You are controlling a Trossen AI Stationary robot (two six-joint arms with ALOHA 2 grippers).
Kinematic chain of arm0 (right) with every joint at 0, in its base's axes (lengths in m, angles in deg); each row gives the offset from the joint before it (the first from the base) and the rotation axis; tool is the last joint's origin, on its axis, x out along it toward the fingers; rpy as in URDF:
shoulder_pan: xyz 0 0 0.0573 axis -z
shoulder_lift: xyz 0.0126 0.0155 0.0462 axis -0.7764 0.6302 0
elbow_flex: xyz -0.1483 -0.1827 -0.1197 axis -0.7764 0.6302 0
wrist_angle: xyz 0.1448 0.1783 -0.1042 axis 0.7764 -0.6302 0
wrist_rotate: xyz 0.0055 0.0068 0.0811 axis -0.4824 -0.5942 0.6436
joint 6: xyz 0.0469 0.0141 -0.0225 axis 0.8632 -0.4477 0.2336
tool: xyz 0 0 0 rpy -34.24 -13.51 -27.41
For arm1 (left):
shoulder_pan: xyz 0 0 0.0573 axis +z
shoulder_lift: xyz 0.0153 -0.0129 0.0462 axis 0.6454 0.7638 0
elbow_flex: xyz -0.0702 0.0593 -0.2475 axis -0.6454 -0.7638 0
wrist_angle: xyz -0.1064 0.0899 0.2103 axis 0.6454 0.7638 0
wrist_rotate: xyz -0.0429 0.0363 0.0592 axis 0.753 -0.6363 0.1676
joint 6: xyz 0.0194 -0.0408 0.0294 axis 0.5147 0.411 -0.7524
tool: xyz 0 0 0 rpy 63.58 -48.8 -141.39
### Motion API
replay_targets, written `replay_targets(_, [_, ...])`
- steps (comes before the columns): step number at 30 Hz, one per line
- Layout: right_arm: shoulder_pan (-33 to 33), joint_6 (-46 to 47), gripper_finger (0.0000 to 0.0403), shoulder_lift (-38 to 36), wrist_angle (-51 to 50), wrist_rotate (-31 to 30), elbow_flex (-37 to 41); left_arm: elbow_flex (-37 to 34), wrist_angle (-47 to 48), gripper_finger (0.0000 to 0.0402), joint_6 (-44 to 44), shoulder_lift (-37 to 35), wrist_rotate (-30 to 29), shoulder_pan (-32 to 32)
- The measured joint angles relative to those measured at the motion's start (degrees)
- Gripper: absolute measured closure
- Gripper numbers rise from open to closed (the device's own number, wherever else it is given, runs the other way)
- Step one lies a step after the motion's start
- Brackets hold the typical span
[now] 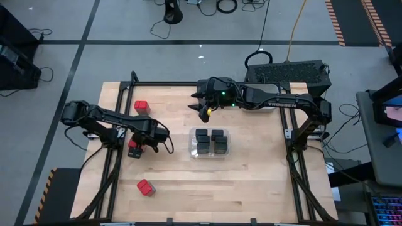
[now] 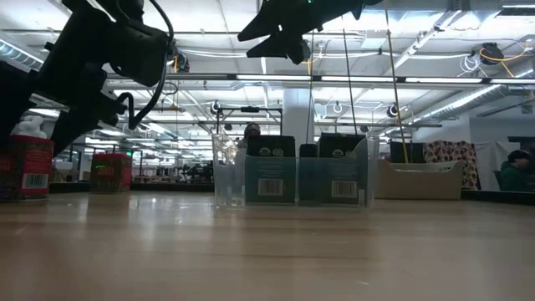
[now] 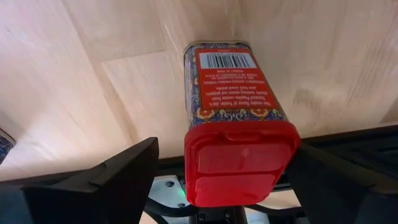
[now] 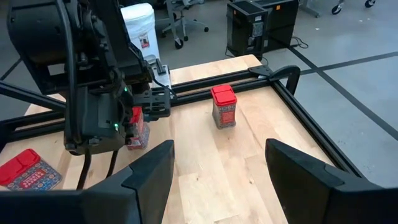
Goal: Sort spices by type
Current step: Put the red seasoning can into the black bin
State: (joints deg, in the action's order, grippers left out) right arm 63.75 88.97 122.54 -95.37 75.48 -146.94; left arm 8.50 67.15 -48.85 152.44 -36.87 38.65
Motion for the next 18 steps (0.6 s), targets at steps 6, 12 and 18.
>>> replay_targets(6, [0.04,-0.02,0.0167,0.0,0.0,0.02,0.0,0.0,0.21,0.0095,1.31,0.0,0.0,0.0])
replay_targets(12, [0.4,-0.02,0.0167,-0.99,-0.77,0.03,0.02,0.0,0.23,0.013,1.39,0.0,0.0,0.0])
replay_targets(18, [0.78,-1.09,0.0167,-2.52,-3.33,-0.24,0.04,0.0,0.28,0.0168,1.39,-0.15,0.0,0.0])
